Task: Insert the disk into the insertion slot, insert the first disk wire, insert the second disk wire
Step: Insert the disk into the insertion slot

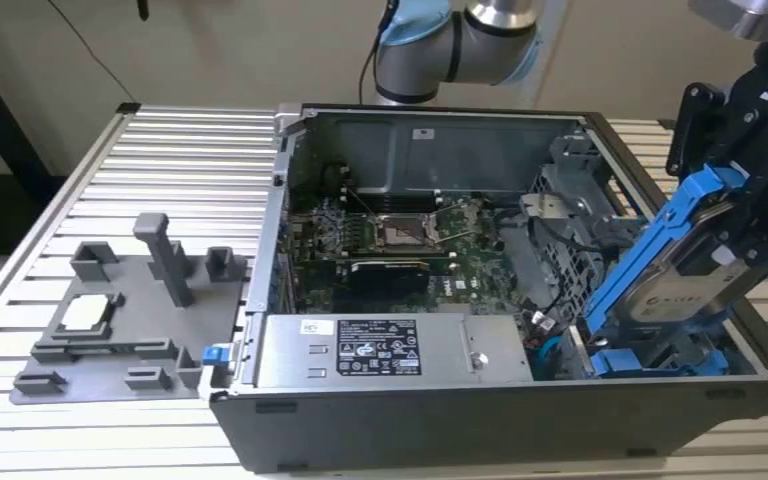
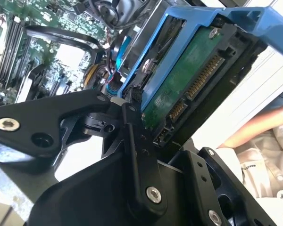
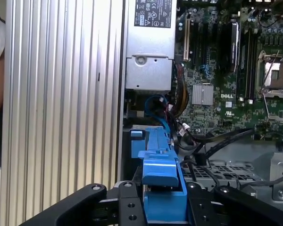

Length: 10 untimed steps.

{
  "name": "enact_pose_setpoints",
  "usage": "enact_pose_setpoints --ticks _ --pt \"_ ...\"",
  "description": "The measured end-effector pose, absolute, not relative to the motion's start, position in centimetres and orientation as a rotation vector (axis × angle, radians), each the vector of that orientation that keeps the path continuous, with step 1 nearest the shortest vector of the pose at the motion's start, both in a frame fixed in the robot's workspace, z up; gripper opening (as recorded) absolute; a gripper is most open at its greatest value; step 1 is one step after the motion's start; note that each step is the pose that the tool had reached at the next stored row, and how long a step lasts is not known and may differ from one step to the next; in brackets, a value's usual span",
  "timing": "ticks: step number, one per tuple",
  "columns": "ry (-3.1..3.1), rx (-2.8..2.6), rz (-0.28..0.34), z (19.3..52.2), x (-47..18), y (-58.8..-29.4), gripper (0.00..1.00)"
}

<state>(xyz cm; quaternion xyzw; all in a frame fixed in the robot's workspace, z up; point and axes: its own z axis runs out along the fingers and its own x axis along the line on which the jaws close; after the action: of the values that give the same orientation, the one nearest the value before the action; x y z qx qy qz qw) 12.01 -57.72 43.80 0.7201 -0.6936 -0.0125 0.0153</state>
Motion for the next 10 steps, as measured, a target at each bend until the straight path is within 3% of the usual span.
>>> enact_pose_setpoints --ticks 10 --pt "-2.158 2.241 -0.038 42.80 12.34 -57.79 0.33"
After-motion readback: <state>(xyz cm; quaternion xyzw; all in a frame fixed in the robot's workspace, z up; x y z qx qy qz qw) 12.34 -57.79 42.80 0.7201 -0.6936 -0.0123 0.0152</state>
